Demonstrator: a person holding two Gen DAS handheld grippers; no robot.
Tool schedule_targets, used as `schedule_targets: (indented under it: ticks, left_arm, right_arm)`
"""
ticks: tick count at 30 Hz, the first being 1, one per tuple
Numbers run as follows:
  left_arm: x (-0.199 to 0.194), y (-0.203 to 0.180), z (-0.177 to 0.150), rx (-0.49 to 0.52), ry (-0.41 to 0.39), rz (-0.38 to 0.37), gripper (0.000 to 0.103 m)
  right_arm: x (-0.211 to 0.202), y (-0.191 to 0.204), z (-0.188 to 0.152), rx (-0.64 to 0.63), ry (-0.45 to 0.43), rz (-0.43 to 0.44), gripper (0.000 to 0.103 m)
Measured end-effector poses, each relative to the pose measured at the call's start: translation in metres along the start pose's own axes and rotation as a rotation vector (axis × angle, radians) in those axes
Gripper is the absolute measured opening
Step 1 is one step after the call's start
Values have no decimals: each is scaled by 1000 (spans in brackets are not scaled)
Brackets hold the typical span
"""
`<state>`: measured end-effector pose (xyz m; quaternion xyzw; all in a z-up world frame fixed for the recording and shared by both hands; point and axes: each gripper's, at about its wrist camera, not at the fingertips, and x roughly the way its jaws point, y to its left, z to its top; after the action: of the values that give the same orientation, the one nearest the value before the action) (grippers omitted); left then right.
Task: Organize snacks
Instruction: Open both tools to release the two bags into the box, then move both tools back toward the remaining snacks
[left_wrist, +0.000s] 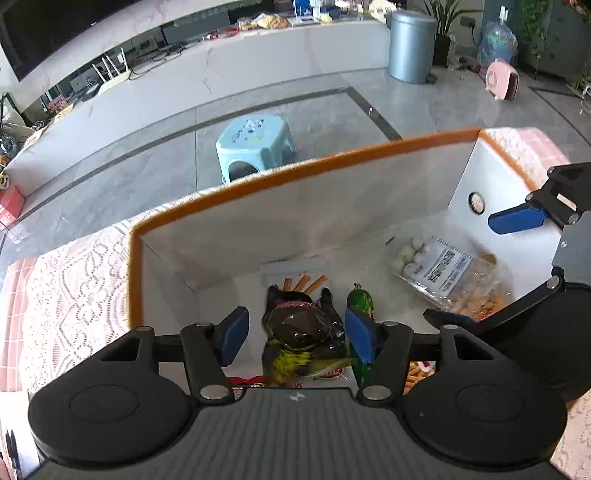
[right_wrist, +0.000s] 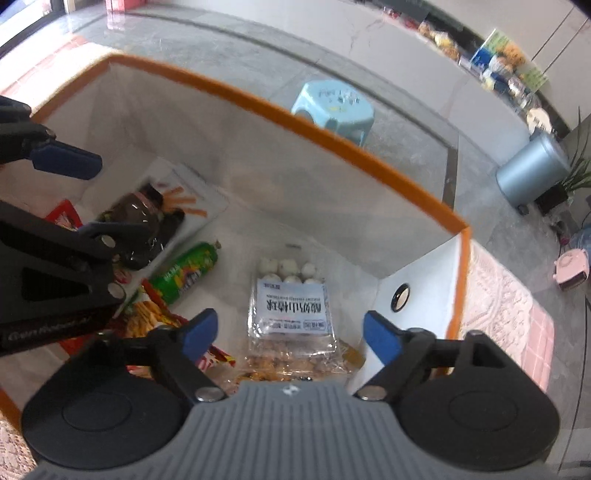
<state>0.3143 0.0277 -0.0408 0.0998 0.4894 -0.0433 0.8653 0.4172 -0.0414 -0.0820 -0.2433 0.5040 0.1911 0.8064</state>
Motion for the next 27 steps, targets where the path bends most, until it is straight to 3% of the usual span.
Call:
schedule_targets:
  ticks: [5,27]
  left_arm:
    - [-24,2,-6,-32,-39,18,73]
    - [-186,-14,-69,-105,-312,19,73]
  right_arm:
    - [-31,-1,-6,44,-67,-7,90]
    - [-210,18,-80,108,-397,-81,91]
